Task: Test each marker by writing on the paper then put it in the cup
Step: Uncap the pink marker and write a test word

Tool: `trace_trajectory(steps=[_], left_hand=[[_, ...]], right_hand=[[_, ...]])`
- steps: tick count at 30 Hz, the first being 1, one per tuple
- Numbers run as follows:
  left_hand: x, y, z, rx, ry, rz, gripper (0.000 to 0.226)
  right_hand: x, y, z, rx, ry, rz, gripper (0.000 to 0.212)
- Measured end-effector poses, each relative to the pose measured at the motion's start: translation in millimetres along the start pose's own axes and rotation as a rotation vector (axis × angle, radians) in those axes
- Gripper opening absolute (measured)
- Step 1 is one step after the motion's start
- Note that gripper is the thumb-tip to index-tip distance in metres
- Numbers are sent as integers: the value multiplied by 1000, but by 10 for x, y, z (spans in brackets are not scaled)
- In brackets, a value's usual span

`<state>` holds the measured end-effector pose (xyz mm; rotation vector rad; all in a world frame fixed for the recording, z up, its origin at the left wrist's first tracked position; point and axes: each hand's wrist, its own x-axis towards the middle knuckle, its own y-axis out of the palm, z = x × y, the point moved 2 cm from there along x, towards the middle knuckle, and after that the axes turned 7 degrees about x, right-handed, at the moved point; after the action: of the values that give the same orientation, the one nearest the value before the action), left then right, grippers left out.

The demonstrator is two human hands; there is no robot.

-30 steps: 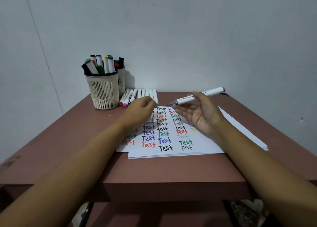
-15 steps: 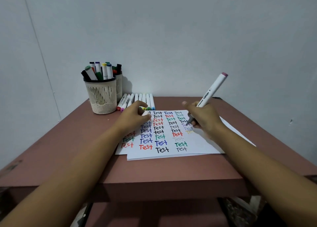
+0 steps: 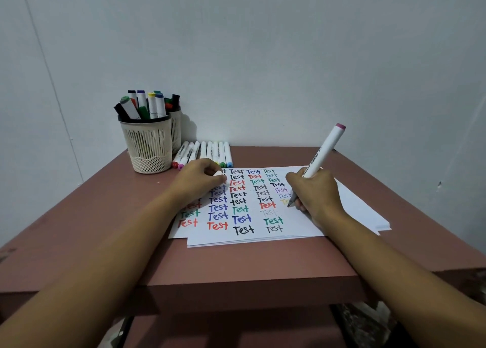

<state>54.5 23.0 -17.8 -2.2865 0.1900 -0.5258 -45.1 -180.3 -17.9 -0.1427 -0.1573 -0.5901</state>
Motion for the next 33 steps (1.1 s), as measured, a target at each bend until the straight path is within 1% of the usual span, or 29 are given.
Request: trace_trajectory(steps=[12, 19, 24, 31, 33], left_hand=[[-5, 8, -2, 2, 0, 9, 17], [-10, 23, -11, 7, 7, 4, 16], [-10, 15, -4, 16, 8, 11, 17], [-14, 9, -2, 17, 0, 23, 18], [-16, 10, -7, 24, 2, 23, 18]], right_hand=[[-1, 5, 15, -10, -5, 33, 19], [-15, 9, 28, -52, -20, -41, 20], [-22, -4, 27, 11, -3, -16, 19], [-38, 11, 52, -44, -14, 35, 27], [-40, 10, 48, -41, -14, 27, 27]])
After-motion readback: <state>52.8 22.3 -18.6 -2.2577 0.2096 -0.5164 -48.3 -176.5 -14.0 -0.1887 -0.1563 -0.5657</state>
